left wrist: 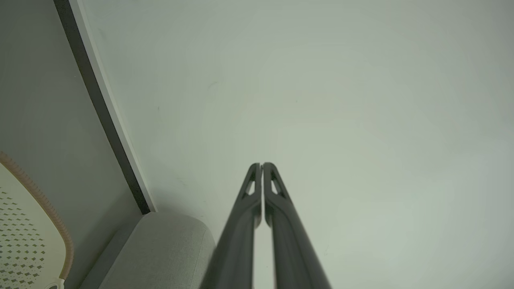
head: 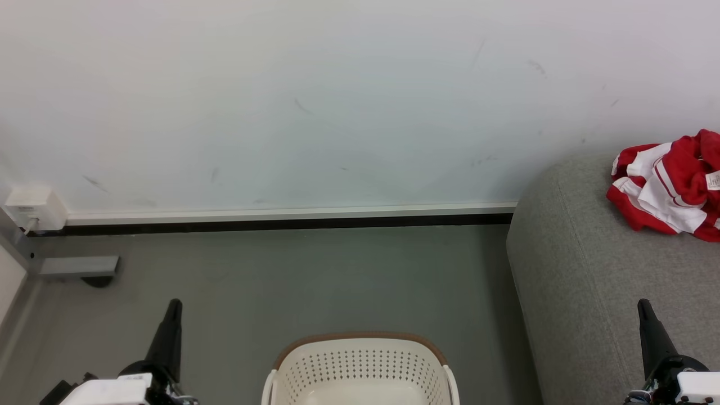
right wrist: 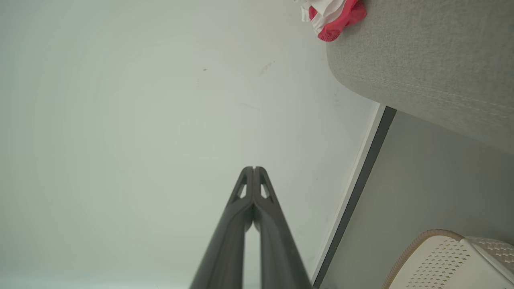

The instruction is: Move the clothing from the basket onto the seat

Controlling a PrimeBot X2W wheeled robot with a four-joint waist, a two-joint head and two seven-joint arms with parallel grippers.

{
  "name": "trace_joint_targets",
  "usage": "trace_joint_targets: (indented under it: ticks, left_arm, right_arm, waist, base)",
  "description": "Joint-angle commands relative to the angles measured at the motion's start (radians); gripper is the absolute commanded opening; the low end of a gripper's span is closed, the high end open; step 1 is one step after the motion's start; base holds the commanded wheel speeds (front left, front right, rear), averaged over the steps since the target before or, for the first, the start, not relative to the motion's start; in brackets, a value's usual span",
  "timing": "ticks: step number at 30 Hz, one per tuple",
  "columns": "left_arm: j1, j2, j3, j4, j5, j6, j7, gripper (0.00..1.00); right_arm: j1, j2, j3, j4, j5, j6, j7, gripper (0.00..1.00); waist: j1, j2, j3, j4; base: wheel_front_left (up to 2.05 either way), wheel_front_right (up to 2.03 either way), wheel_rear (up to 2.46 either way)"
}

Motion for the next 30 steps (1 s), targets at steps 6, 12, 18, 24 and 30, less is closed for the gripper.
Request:
trace_joint_targets:
  ticks: [6,12,18,24,30]
  left_arm:
    - [-0.008,0.002,0.002,-0.004,-0.014,-0.003,0.004,0.00]
    - [-0.008,0.002,0.002,-0.003,-0.014,-0.003,0.004,0.00]
    - [-0.008,0.002,0.002,-0.004,-0.014,-0.003,0.004,0.00]
    - [-0.008,0.002,0.002,-0.004,-0.014,-0.003,0.004,0.00]
    - [-0.008,0.002,0.002,-0.004,-0.014,-0.003,0.004,0.00]
  right_arm:
    - [-0.015,-0.008,-0.004,0.002,0.002,0.000,0.003,0.00]
    - [-0.015,-0.008,-0.004,0.002,0.002,0.000,0.003,0.00]
    - [-0.015,-0.008,-0.004,0.002,0.002,0.000,0.003,0.00]
    - [-0.015,-0.008,-0.004,0.002,0.002,0.000,0.003,0.00]
    - [-0.015,-0.008,-0.004,0.002,0.002,0.000,0.003,0.00]
  waist:
    - [0.0000,0.0000,0.000,0.000]
    - [0.0000,0.0000,0.000,0.000]
    - [0.0000,0.0000,0.000,0.000]
    - [0.0000,0.0000,0.000,0.000]
    - [0.0000,0.0000,0.000,0.000]
  base:
    - [0.00,0.00,0.00]
    - [0.00,0.00,0.00]
    - [0.00,0.00,0.00]
    - [0.00,0.00,0.00]
    - [0.00,0.00,0.00]
